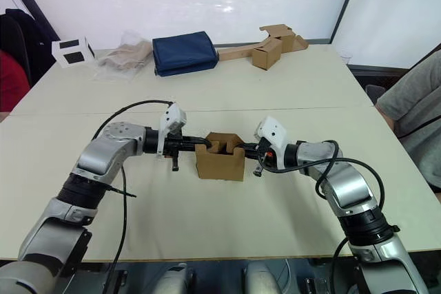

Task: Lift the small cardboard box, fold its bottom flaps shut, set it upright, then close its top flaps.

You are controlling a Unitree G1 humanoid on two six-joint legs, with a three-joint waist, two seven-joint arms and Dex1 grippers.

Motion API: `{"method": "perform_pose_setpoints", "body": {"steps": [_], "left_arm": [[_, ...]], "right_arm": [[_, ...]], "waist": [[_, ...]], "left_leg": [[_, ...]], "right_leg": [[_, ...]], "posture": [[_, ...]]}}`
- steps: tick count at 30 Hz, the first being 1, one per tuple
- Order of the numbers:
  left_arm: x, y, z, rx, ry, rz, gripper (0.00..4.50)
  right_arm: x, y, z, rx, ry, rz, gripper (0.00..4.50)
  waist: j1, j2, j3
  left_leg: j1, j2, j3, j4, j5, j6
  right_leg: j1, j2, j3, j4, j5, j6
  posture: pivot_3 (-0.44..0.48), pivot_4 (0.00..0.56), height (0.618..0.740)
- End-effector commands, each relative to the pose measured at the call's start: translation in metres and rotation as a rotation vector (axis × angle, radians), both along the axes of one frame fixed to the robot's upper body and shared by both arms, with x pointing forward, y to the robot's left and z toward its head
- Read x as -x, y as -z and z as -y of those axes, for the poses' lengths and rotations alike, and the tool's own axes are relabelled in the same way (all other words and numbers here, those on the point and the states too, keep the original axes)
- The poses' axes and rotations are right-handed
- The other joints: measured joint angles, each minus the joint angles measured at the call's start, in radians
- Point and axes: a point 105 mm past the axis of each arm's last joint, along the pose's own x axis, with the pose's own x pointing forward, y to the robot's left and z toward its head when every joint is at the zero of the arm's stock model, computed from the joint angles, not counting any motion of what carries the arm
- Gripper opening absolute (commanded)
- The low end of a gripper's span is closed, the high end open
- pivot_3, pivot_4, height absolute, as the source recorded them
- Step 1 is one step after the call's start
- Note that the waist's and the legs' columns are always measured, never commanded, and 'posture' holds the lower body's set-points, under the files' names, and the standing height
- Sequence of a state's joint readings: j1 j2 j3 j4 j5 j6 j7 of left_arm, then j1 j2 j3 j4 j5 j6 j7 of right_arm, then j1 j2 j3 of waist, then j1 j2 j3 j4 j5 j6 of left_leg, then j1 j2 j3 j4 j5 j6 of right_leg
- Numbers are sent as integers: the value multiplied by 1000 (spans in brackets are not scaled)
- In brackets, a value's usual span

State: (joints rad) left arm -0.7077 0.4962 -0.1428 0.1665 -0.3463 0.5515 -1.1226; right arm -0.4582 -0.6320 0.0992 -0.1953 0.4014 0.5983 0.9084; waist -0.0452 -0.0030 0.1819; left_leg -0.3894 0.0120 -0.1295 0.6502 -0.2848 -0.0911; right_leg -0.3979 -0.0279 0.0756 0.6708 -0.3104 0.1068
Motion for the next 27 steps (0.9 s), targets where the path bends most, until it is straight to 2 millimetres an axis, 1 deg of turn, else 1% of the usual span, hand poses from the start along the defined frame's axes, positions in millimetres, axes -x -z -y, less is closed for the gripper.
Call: {"method": "perform_pose_setpoints", "body": {"steps": [1, 3, 5, 7, 9, 10, 12, 14, 16, 18, 21, 23, 27], "left_arm": [[-8, -38, -27, 152, -73, 34, 85], [-15, -39, -32, 152, -110, 27, 85], [-22, -35, -34, 137, -141, 19, 85], [-30, -22, -35, 87, -172, 22, 85], [-39, -8, -33, 44, -200, 6, 85], [-42, -4, -33, 34, -212, 4, 85], [-45, 9, -26, 28, -210, -12, 85], [-45, 22, -17, 17, -190, -32, 85], [-45, 28, -10, 22, -176, -55, 85], [-44, 34, -4, 25, -152, -79, 85], [-41, 41, 1, 17, -127, -97, 85], [-38, 45, 3, 9, -112, -102, 85], [-36, 43, 4, 35, -105, -122, 85]], "right_arm": [[10, -54, 7, -129, -34, 84, 0], [13, -62, 9, -153, -33, 83, 0], [16, -70, 11, -173, -31, 83, 0], [21, -77, 10, -186, -41, 81, 0], [30, -81, 6, -182, -73, 61, 0], [34, -82, 2, -179, -89, 51, 0], [48, -85, -11, -164, -149, 36, 0], [59, -72, -24, -72, -183, 29, 0], [65, -53, -31, 23, -195, 23, 0], [70, -39, -37, 59, -206, 14, 0], [69, -32, -44, 60, -202, 28, 0], [60, -29, -49, 103, -163, 85, 0], [56, -31, -57, 117, -155, 122, 0]], "waist": [[0, 0, 0], [0, 0, 0], [3, 0, 0], [4, 0, 0], [4, 0, 0], [3, 0, 0], [2, 0, 0], [1, 0, 0], [1, 0, 0], [0, 0, 0], [0, 0, 0], [0, 0, 0], [0, 0, 0]], "left_leg": [[0, 0, 0, 0, 0, 0], [0, 0, 0, 0, 0, 0], [0, 0, 0, 0, 0, 0], [0, 0, -1, 0, 0, 0], [0, 0, -1, 0, 0, 0], [0, -1, -1, 0, 0, 0], [0, -1, -1, 0, 0, 0], [0, 0, -1, 0, 0, 0], [0, 0, -1, 0, 0, 0], [-1, 0, -1, 0, 0, 0], [-1, 0, -1, 0, 0, 0], [-1, 0, -1, 0, 0, 0], [-1, 0, -1, 0, 0, 0]], "right_leg": [[0, 0, 0, 0, 0, 0], [0, 0, 0, 0, 0, 0], [1, 0, 0, 0, 0, 0], [1, -1, -1, 0, 0, 0], [1, -1, -1, 0, 0, 0], [1, -1, -1, 0, 0, 0], [1, -1, -1, 0, 0, 0], [0, 0, -1, 0, 0, 0], [0, 0, -1, 0, 0, 0], [0, 0, -1, 0, 0, 0], [0, 0, -1, 0, 0, 0], [0, 0, -1, 0, 0, 0], [-1, 0, -1, 0, 0, 0]], "posture": [[0, 150, 740], [0, 150, 740], [0, 150, 740], [0, 150, 740], [0, 150, 740], [0, 150, 740], [0, 150, 740], [0, 150, 740], [0, 150, 740], [0, 150, 740], [0, 150, 740], [0, 150, 740], [0, 150, 740]]}}
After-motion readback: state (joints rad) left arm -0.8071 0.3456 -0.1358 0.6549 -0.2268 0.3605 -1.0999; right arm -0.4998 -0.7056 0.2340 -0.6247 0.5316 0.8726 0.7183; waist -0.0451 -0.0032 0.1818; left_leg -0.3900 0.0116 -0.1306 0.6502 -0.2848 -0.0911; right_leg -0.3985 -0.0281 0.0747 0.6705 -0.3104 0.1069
